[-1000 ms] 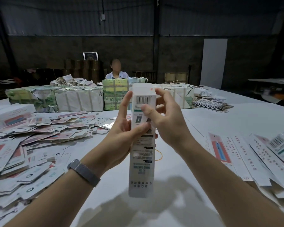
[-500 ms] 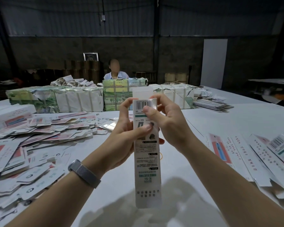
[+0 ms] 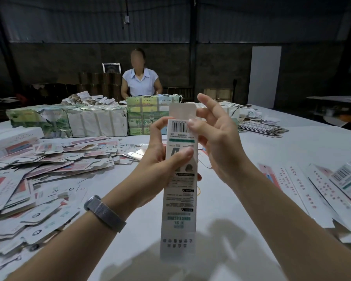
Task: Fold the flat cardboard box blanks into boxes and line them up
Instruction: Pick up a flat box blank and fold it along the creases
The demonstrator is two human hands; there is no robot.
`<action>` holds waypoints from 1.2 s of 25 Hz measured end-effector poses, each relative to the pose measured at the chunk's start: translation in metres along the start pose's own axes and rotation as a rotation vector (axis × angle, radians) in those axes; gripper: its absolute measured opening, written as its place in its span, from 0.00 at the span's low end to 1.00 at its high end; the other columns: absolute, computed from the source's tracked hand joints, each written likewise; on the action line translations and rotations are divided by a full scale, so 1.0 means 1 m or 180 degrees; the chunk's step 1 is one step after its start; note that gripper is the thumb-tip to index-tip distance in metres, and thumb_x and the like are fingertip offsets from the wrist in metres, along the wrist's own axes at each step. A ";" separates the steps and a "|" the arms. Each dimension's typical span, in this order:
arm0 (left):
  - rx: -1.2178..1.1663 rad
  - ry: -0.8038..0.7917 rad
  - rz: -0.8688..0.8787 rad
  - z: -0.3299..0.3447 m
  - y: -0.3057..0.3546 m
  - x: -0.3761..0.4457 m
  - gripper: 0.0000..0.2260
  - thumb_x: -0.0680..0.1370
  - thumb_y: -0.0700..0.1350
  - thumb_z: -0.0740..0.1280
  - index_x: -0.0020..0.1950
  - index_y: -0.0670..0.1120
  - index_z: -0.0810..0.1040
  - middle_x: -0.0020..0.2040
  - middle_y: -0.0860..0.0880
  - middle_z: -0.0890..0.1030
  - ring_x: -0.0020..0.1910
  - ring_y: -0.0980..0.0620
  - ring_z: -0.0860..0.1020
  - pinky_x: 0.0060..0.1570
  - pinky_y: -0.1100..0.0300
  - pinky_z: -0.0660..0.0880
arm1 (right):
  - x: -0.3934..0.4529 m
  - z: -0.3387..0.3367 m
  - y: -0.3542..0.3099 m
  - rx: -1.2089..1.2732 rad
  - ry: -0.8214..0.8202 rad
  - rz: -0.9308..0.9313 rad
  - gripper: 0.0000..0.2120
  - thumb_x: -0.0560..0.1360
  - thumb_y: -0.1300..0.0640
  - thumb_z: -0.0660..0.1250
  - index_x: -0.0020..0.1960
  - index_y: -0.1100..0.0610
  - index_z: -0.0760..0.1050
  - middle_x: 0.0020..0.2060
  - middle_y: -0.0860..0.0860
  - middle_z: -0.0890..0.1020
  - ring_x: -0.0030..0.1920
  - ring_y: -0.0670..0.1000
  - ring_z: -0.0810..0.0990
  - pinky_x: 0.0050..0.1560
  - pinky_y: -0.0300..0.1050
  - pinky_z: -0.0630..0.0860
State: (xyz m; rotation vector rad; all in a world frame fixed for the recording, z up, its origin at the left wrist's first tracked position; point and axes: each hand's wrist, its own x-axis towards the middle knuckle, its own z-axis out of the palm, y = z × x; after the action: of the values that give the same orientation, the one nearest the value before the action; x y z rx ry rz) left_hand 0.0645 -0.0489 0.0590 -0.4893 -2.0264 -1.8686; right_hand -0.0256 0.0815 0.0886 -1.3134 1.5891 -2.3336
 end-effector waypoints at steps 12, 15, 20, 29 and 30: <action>0.0206 0.0076 0.0180 0.008 -0.003 -0.002 0.42 0.78 0.44 0.69 0.70 0.80 0.46 0.52 0.44 0.85 0.42 0.35 0.85 0.42 0.46 0.83 | -0.003 0.001 -0.004 -0.0206 -0.0039 0.0015 0.10 0.75 0.52 0.65 0.36 0.49 0.79 0.35 0.47 0.82 0.40 0.48 0.83 0.43 0.57 0.79; 0.0147 0.0115 0.0043 0.010 -0.004 -0.001 0.36 0.77 0.45 0.70 0.70 0.77 0.54 0.49 0.45 0.85 0.41 0.36 0.85 0.40 0.48 0.82 | -0.002 0.000 -0.003 -0.0298 -0.0037 0.0184 0.05 0.75 0.53 0.65 0.44 0.53 0.79 0.35 0.47 0.82 0.40 0.50 0.83 0.43 0.62 0.80; 0.0150 0.0169 -0.0030 0.008 -0.006 0.001 0.31 0.77 0.44 0.69 0.67 0.73 0.59 0.47 0.43 0.84 0.40 0.36 0.85 0.38 0.49 0.82 | -0.001 0.005 0.000 -0.0525 -0.0082 0.0458 0.10 0.80 0.58 0.62 0.49 0.55 0.83 0.36 0.48 0.83 0.39 0.48 0.83 0.44 0.62 0.81; 0.0244 0.0011 -0.0091 0.006 -0.005 -0.001 0.36 0.76 0.46 0.70 0.70 0.75 0.52 0.47 0.45 0.85 0.41 0.37 0.85 0.40 0.51 0.82 | 0.000 0.002 0.000 -0.0800 0.0232 0.0142 0.11 0.80 0.60 0.63 0.46 0.56 0.84 0.38 0.53 0.82 0.40 0.50 0.84 0.35 0.48 0.81; 0.0273 -0.0018 -0.0105 0.005 -0.004 -0.001 0.37 0.76 0.47 0.70 0.70 0.74 0.51 0.47 0.45 0.85 0.41 0.37 0.85 0.40 0.51 0.82 | 0.000 0.002 -0.001 -0.0824 0.0207 0.0147 0.11 0.81 0.60 0.63 0.45 0.55 0.84 0.37 0.52 0.82 0.39 0.49 0.84 0.35 0.47 0.81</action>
State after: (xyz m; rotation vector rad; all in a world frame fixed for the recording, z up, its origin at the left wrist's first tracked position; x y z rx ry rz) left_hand 0.0636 -0.0440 0.0541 -0.4414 -2.1204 -1.7921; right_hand -0.0242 0.0806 0.0894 -1.2369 1.9748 -2.2244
